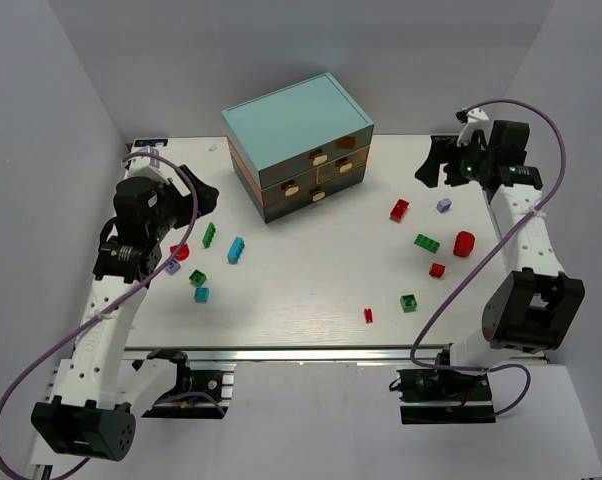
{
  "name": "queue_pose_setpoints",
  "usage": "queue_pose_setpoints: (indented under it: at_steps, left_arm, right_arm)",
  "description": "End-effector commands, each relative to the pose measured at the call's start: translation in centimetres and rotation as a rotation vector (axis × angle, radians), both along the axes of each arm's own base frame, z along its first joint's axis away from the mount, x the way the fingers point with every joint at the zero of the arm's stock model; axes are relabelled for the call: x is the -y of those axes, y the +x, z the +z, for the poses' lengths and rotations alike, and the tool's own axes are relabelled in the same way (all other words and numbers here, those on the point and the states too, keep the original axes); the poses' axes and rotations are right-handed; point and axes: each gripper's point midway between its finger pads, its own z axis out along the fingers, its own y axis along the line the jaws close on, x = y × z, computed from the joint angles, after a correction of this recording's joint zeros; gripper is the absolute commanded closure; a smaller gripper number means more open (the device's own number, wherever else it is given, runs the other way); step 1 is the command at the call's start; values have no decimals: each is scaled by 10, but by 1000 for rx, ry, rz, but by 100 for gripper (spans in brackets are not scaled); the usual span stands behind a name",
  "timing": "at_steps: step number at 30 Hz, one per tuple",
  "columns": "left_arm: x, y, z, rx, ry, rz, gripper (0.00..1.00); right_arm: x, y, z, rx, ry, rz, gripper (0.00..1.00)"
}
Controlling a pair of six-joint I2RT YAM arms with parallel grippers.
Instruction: Sort the legos into containers by color
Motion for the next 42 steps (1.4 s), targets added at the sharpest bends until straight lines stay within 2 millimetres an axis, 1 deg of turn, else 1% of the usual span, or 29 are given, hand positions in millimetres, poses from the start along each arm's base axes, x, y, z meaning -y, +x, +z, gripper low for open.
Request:
queue_pose_setpoints:
  at_steps: [1, 2, 4, 5, 7, 8, 10, 12, 13, 14, 15, 16, 17, 18, 19, 20, 21, 22, 23, 24, 25, 27, 28, 33, 34, 35, 36, 39, 42]
  left_arm:
    - [7, -12, -11, -46, -47, -23, 2]
    - [7, -12, -13, -54, -49, -22, 2]
    - [7, -14, -16, -62, -51, -20, 2]
    - [7, -15, -18, -69, -54, -19, 2]
    - [7, -16, -22, -84, -58, -14, 2]
    - [7, -16, -26, -97, -59, -13, 2]
    - [8, -17, -32, -117, -66, -13, 2]
    - [8, -18, -40, -144, -74, -8, 3]
    - [8, -17, -42, -151, -78, -4, 6]
    - [9, -17, -46, -163, -90, 1, 9]
    - [9, -17, -52, -178, -94, 3, 14]
    - [10, -17, -54, -182, -101, 6, 29]
    - [10, -17, -57, -192, -111, 12, 39]
    - [10, -17, -58, -199, -114, 16, 51]
    - [10, -17, -60, -207, -115, 21, 63]
    - [9, -17, -60, -209, -119, 26, 64]
    - [10, -16, -58, -208, -122, 26, 62]
    - [10, -16, -57, -206, -123, 26, 56]
    - [9, -17, -57, -208, -126, 34, 34]
    - [9, -17, -56, -207, -129, 35, 24]
    - [9, -18, -56, -208, -134, 36, 20]
    - [9, -20, -57, -207, -139, 40, 16]
    - [9, -20, -59, -211, -143, 41, 16]
    - [11, -20, -58, -212, -153, 33, 15]
    - [12, -20, -58, -211, -154, 32, 14]
    - [12, -20, -60, -214, -154, 31, 14]
    - [13, -19, -60, -215, -158, 26, 15]
    - [15, -18, -62, -217, -164, 17, 14]
    - [16, -18, -62, -218, -166, 11, 14]
  right_arm:
    - [-26, -19, 14, 33, 44, 152, 11]
    - [-34, -23, 17, 41, 60, 193, 11]
    - [-37, -26, 16, 49, 50, 238, 11]
    - [-44, -31, 14, 51, 62, 304, 11]
    - [-49, -39, 5, 56, 20, 405, 11]
    - [-56, -41, 7, 66, 41, 466, 11]
    - [-64, -45, 2, 55, 13, 527, 11]
    - [-71, -40, 3, 72, 20, 555, 11]
    - [-84, -43, 6, 103, 25, 618, 11]
    - [-89, -36, 14, 131, 29, 601, 11]
    - [-92, -32, 13, 130, 41, 580, 12]
    - [-127, -38, 17, 143, 55, 647, 17]
    - [-135, -29, 18, 129, 65, 609, 37]
    - [-144, -22, 27, 125, 84, 574, 55]
    - [-165, -23, 29, 94, 127, 560, 66]
    - [-174, -13, 32, 30, 226, 476, 66]
    - [-181, -8, 37, -6, 274, 433, 57]
    - [-197, -7, 29, -71, 324, 426, 48]
    - [-205, -7, 30, -118, 380, 423, 28]
    - [-213, -4, 41, -160, 453, 387, 20]
    - [-230, -7, 35, -204, 484, 400, 18]
    - [-238, 4, 41, -218, 548, 342, 16]
    - [-246, 6, 36, -235, 560, 329, 16]
    - [-262, 32, 34, -220, 536, 248, 17]
    - [-265, 37, 22, -250, 529, 235, 17]
    - [-268, 41, 27, -229, 528, 231, 17]
    - [-273, 44, 23, -217, 523, 240, 17]
    - [-274, 53, 17, -212, 509, 209, 19]
    - [-272, 56, 1, -243, 492, 178, 20]
